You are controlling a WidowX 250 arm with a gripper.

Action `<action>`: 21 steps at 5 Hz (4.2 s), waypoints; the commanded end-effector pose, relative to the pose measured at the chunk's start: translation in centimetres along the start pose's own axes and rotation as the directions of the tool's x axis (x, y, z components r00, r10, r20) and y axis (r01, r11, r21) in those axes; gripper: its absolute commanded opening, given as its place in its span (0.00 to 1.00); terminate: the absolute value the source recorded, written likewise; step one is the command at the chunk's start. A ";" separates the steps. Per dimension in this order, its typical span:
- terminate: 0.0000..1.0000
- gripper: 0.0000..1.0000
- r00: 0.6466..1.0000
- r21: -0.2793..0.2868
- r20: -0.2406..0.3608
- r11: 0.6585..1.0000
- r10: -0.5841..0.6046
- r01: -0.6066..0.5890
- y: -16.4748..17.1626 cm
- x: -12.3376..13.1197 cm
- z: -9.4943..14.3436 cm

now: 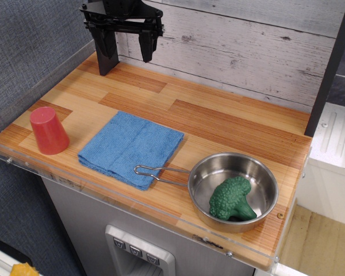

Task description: Pick up the green bell pepper and place it on the blue cloth

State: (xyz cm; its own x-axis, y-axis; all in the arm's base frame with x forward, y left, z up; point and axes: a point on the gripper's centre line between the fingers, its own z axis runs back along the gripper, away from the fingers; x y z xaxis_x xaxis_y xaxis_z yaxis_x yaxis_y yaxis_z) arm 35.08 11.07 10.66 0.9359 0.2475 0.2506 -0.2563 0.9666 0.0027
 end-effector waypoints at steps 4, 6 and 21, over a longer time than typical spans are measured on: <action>0.00 1.00 0.979 -0.042 -0.031 0.979 -0.203 0.202 -7.4 -6.2 1.4; 0.00 1.00 0.954 -0.067 -0.092 0.958 -0.285 0.280 -10.6 -10.5 2.3; 0.00 0.00 0.862 -0.128 -0.030 0.857 -0.506 0.499 -15.1 -12.2 4.3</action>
State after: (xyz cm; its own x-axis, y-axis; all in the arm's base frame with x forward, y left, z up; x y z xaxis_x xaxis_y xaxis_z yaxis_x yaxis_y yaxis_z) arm 26.50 -6.81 10.18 0.9572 -0.2588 0.1300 0.2605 0.9655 0.0040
